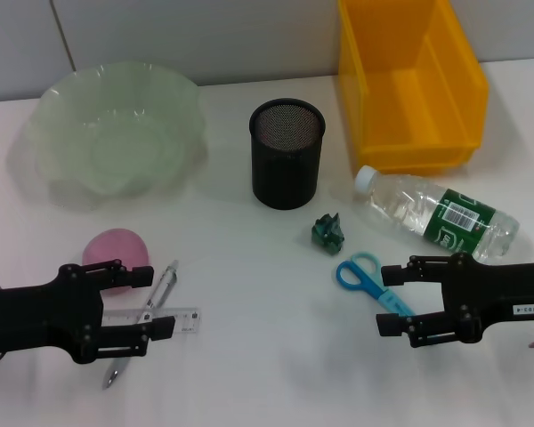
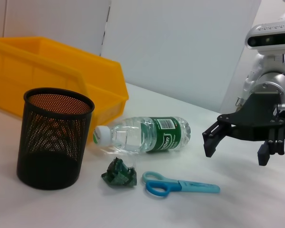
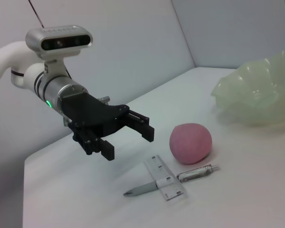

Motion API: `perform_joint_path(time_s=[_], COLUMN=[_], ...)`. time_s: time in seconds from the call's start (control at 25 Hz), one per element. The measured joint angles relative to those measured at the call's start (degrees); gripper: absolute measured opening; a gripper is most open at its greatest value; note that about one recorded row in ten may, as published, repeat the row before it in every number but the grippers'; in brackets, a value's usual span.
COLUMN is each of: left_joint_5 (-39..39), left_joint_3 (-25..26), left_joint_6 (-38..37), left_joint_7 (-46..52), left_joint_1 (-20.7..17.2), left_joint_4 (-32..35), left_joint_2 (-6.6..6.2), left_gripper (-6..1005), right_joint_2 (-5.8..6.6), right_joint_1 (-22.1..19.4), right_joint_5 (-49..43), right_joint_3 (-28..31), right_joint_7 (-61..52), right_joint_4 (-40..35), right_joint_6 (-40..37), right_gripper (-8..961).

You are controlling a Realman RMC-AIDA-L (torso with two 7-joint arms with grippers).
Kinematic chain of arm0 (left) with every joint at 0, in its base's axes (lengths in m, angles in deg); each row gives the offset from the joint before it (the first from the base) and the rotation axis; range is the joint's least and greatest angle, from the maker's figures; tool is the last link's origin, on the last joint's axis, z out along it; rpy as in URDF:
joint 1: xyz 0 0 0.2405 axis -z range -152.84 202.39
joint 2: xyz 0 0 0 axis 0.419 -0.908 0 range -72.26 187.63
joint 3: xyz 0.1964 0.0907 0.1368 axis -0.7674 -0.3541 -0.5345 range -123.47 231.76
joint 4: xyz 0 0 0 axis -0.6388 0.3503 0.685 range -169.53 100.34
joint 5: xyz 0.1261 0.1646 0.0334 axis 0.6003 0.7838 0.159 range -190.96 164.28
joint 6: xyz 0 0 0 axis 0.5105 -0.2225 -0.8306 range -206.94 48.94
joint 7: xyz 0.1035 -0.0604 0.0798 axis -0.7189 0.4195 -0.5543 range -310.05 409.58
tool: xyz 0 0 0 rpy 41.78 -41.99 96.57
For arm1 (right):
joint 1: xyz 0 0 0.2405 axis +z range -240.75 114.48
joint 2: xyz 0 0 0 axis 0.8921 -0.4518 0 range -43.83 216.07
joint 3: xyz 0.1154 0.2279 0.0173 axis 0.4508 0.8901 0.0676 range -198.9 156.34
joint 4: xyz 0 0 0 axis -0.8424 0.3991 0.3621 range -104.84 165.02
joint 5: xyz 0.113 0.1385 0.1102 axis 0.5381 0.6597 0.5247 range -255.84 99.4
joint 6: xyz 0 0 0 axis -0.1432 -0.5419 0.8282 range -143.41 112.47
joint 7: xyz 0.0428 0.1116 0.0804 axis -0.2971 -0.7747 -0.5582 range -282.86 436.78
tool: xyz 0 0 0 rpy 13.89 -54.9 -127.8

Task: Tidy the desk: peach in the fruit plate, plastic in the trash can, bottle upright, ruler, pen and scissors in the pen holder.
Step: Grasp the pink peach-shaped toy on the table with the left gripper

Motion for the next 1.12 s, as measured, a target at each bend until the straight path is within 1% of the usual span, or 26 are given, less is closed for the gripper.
perform_joint_path(time_s=[0.12,0.28,0.32,0.36,0.56,0.6,0.64,0.76,0.8,0.84,1.12], left_joint_5=[-0.48,-2.94,-6.87,-7.03,-12.41,-12.41,-15.30,-16.50,-16.43,-16.43,-16.28], left_joint_3=[0.26,0.54,0.91,0.96,3.17,3.17,3.35,3.28,2.82,2.82,0.25], left_joint_6=[-0.08,-0.15,1.22,1.36,7.21,7.21,9.84,12.96,16.60,16.60,25.33], left_joint_7=[-0.55,-2.80,-6.82,-7.03,-17.85,-17.85,-23.14,-27.31,-29.06,-29.06,-31.23], left_joint_1=[-0.01,-0.20,-0.76,-0.81,-2.67,-2.67,-3.41,-3.87,-4.02,-4.02,-3.38], left_joint_4=[-0.24,-1.20,-3.88,-4.02,-8.43,-8.43,-10.91,-12.62,-13.03,-13.03,-15.21], left_joint_2=[0.11,0.20,0.16,0.16,0.40,0.40,0.38,0.32,0.33,0.33,0.43], left_gripper=[786,783,782,781,777,776,776,773,772,772,766], right_joint_2=[-0.03,-0.13,-0.14,-0.14,-0.17,-0.18,-0.17,-0.18,-0.18,-0.18,-0.18], right_joint_1=[-0.09,-0.13,-0.15,-0.17,-0.28,-0.33,-0.38,-0.46,-0.44,-0.44,-0.27], right_joint_5=[-0.07,-0.57,-0.60,-0.62,-0.71,-0.72,-0.72,-0.78,-0.80,-0.80,-0.80], right_joint_3=[0.00,0.00,0.00,0.00,0.00,0.00,0.00,0.00,0.00,0.00,0.00], right_joint_7=[0.00,-0.02,-0.02,-0.02,-0.14,-0.17,-0.21,-0.31,-0.52,-0.52,-0.90], right_joint_4=[0.00,0.03,0.05,0.07,0.03,-0.04,-0.09,-0.14,-0.15,-0.15,-0.32], right_joint_6=[0.00,0.00,0.00,-0.01,-0.44,-0.53,-0.55,-0.57,-0.59,-0.59,-0.63], right_gripper=[828,828,828,828,828,827,827,827,827,827,826])
